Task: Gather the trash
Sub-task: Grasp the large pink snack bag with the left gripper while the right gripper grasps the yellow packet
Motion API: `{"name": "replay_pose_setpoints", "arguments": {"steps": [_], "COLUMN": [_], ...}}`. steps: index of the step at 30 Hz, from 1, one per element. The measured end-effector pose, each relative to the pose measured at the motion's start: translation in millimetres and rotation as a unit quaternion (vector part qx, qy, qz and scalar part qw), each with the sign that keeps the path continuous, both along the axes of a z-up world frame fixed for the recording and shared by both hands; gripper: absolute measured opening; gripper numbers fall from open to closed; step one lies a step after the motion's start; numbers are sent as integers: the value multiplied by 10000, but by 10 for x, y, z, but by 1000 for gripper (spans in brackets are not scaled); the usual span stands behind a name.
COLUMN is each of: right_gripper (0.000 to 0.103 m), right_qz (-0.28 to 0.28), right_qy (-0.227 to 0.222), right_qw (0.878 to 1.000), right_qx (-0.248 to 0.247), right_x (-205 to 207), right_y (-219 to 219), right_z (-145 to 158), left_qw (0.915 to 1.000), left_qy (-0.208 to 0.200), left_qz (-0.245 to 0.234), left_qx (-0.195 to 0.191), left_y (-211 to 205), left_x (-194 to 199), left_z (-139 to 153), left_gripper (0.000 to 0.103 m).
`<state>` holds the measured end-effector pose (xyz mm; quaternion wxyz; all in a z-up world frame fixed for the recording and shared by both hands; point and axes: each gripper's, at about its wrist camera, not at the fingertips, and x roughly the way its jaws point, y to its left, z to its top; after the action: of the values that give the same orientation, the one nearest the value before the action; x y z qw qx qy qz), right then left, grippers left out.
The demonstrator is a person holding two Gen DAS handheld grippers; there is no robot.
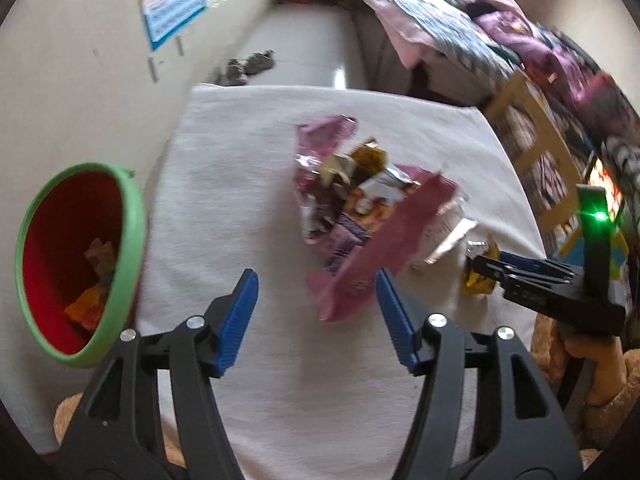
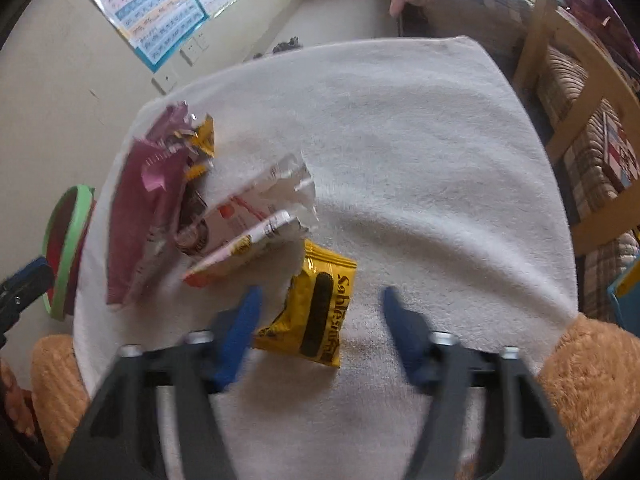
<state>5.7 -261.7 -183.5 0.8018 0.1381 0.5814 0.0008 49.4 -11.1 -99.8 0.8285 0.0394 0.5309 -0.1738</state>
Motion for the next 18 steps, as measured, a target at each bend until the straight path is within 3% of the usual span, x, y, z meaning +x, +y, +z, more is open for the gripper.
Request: {"name": "replay_pose_setpoints", "arguments": {"steps": [9,11,13,18], "right_gripper": [28,28,28,28], "right_qz": [-167,-197,-229,-198], "right_qy": [-272,-258,-243,-215], "right_qw": [9993,9992,9991,9991], "right_qx": [211,234,271,309], "right_x": [-149,-161,-144,-140], "right_y": [-152,-163,-173,-172], "right_z": [128,118,113,102], "left_qw": [9980,9967,9953,9951], "left_qy": [246,236,207,428], "left_qz": [-556,-748,-876,-746], "left_qx": [179,200,351,491], "left_y": [-527,-646,-737,-788], "left_x": [214,222,232,300], "left_z": [-198,-220,-271,-470], "left_gripper": [62,70,71,74]}}
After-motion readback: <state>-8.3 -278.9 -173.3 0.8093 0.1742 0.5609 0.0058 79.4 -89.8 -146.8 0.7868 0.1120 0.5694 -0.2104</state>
